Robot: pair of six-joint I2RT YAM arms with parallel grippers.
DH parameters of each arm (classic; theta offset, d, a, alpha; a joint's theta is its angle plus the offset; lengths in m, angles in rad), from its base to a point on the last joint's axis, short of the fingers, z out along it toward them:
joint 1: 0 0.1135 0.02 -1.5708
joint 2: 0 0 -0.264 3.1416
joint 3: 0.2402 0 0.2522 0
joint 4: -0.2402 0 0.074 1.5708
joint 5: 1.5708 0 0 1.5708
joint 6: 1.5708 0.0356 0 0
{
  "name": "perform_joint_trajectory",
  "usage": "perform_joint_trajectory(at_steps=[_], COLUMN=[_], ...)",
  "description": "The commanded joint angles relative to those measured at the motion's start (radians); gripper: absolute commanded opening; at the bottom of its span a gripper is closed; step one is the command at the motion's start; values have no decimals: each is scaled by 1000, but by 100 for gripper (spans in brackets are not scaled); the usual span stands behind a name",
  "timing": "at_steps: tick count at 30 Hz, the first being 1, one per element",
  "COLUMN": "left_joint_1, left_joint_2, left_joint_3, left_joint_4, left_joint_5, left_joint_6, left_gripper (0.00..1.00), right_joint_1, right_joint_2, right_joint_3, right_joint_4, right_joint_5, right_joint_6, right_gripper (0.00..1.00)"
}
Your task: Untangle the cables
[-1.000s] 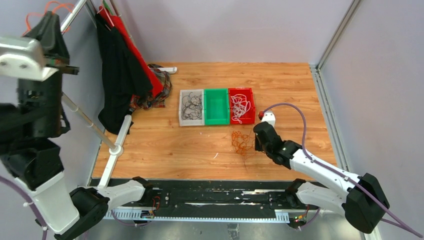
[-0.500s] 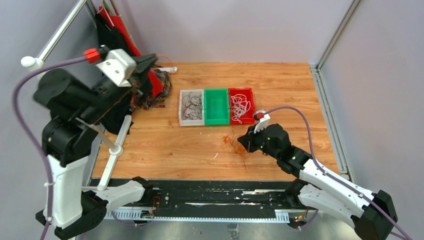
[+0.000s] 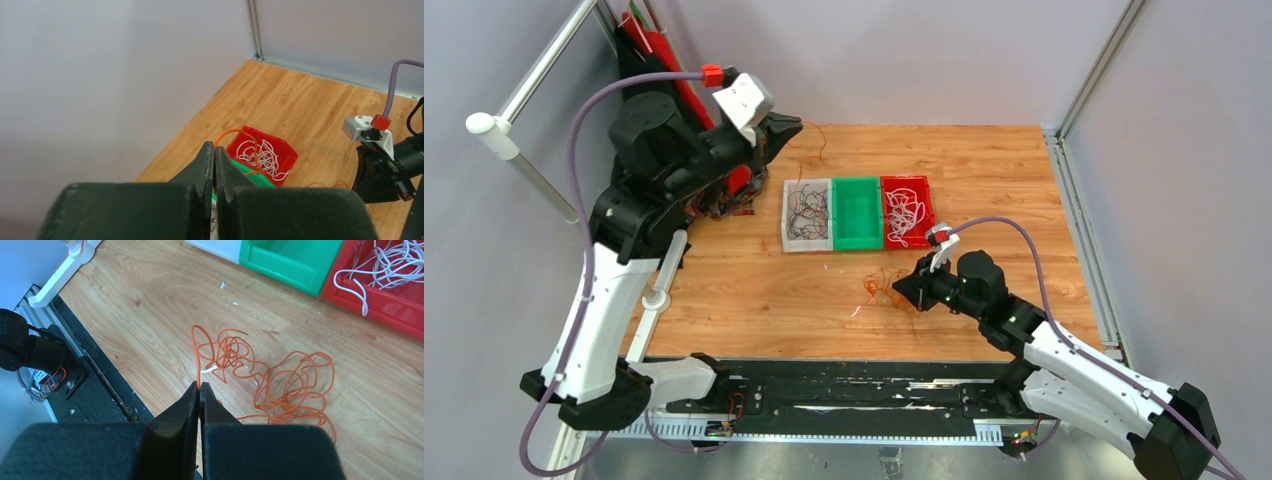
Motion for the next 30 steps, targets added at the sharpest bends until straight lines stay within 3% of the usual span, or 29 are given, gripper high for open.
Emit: perform_joint_trajectory(at_steps=[1, 17, 30], left_joint_1=[-2, -2, -13], left_joint_2=[61, 243, 407], left_joint_3=[-34, -69, 6], left_joint_4=[86, 190, 209], left_joint_5=[42, 11, 15], left_joint_6=[-74, -47, -77], left_gripper=[0, 0, 0], right_joint_1=[14, 13, 14], right_joint_2=[-15, -15, -42], right_joint_3=[-19, -90, -117], right_joint_4=[26, 59, 56], right_joint_5=[10, 24, 66], right_joint_6=[-19, -13, -19], right_gripper=[1, 1, 1])
